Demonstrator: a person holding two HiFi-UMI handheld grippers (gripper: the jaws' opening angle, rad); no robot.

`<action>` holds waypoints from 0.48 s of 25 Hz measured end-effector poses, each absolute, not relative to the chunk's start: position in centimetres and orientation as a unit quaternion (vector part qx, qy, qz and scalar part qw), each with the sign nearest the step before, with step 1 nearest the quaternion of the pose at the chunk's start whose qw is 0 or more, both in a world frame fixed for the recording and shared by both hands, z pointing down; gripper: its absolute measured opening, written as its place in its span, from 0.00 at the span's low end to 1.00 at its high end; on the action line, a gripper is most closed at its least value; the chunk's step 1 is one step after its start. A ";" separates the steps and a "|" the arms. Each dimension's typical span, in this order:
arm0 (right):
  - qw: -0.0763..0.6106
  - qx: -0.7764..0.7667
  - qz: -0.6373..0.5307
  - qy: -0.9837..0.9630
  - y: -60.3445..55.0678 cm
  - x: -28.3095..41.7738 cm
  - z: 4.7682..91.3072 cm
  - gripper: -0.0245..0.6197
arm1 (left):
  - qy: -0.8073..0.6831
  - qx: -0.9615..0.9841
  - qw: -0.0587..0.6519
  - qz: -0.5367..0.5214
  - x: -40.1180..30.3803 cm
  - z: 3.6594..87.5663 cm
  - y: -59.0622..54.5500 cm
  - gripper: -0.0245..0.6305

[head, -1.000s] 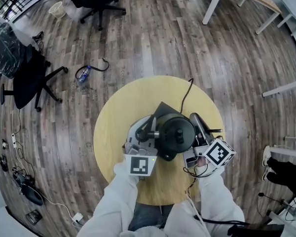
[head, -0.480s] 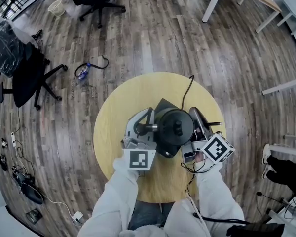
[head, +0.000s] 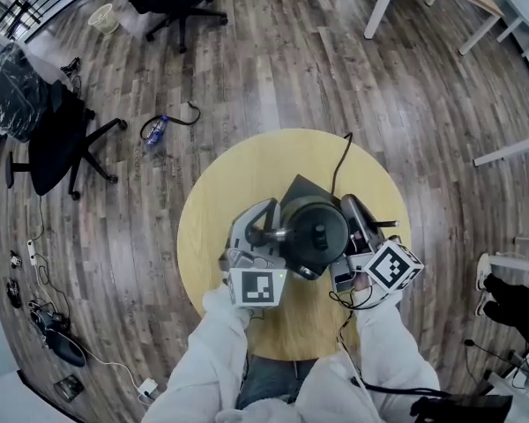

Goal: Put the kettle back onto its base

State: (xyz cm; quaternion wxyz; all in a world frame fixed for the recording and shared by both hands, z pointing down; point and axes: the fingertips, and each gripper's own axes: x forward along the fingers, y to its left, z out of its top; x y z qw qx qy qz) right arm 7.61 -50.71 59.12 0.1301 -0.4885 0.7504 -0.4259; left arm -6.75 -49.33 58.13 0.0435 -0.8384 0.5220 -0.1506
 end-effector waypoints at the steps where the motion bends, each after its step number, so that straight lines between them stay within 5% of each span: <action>1: 0.128 -0.490 -0.427 0.749 -50.4 7.6 59.3 0.15 | 0.526 -0.836 0.038 -0.152 -6.9 58.4 -49.2 0.04; 12: 0.125 -0.528 -0.395 0.742 -50.3 7.8 58.8 0.15 | 0.571 -0.810 -0.013 -0.134 -8.7 59.9 -47.6 0.17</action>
